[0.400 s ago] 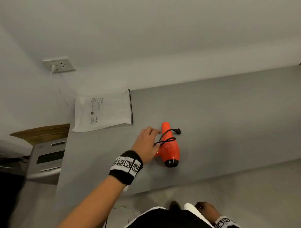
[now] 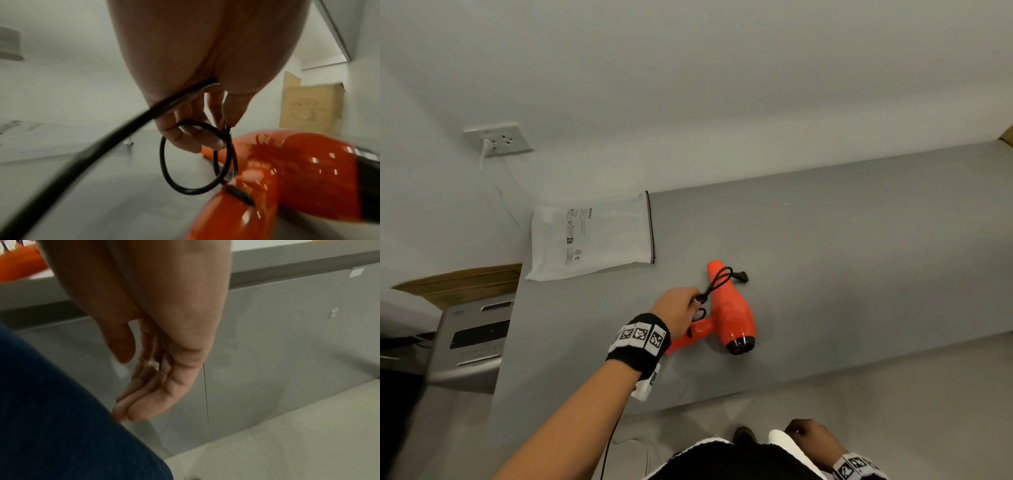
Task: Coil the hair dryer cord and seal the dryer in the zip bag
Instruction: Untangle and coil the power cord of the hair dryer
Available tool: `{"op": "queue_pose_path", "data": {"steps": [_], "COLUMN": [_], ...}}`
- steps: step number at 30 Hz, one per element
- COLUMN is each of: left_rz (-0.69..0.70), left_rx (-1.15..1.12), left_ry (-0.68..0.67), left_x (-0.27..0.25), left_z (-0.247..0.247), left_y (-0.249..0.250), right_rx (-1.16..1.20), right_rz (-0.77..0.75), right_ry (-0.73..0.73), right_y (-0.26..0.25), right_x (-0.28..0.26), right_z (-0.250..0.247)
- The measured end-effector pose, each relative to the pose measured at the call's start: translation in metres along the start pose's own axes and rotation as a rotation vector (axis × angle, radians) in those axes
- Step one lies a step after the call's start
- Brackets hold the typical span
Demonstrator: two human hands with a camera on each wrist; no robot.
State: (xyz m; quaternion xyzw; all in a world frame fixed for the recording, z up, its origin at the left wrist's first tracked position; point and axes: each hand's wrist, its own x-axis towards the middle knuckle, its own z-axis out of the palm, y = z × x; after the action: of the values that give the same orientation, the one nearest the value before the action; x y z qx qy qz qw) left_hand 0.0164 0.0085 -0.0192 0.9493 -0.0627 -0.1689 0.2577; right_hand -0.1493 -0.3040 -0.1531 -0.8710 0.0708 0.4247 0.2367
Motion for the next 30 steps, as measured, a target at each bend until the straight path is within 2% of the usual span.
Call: {"op": "queue_pose_path", "data": {"steps": [1,4,7,11,14,18,24,26,30], "left_rz": [-0.005,-0.037,-0.075,-0.089,-0.080,-0.042,-0.023,-0.063,-0.210], "left_rx": [-0.072,-0.260,-0.548,-0.764,-0.851,-0.850,-0.760,-0.734,-0.713], "left_ry": [0.034,0.108,0.120,0.090,0.104,0.146,0.184,0.196,0.238], "left_x": [-0.003,-0.017,-0.031,-0.050,-0.061,-0.071,-0.080,-0.082,-0.080], "left_z": [-0.005,-0.022,-0.036,-0.046,-0.050,-0.054,-0.051,-0.050,-0.040], "left_y": [-0.002,-0.008,-0.013,-0.009,-0.003,0.001,0.003,0.002,-0.013], "right_rx": [0.051,0.103,0.089,0.060,0.057,0.103,-0.063,-0.031,0.202], "right_rz": [0.006,-0.106,-0.233,-0.531,-0.717,-0.882,-0.872,-0.892,-0.905], "right_ry": [0.005,-0.030,-0.043,0.145,0.367,0.574,0.674,0.701,0.746], "right_y": [-0.005,-0.044,-0.092,-0.168,-0.221,-0.272,-0.304,-0.304,-0.301], "right_x": [-0.002,-0.019,-0.038,-0.069,-0.094,-0.103,-0.079,-0.076,-0.084], "right_z": [-0.005,-0.034,-0.074,-0.124,-0.147,-0.150,-0.121,-0.117,-0.124]}}
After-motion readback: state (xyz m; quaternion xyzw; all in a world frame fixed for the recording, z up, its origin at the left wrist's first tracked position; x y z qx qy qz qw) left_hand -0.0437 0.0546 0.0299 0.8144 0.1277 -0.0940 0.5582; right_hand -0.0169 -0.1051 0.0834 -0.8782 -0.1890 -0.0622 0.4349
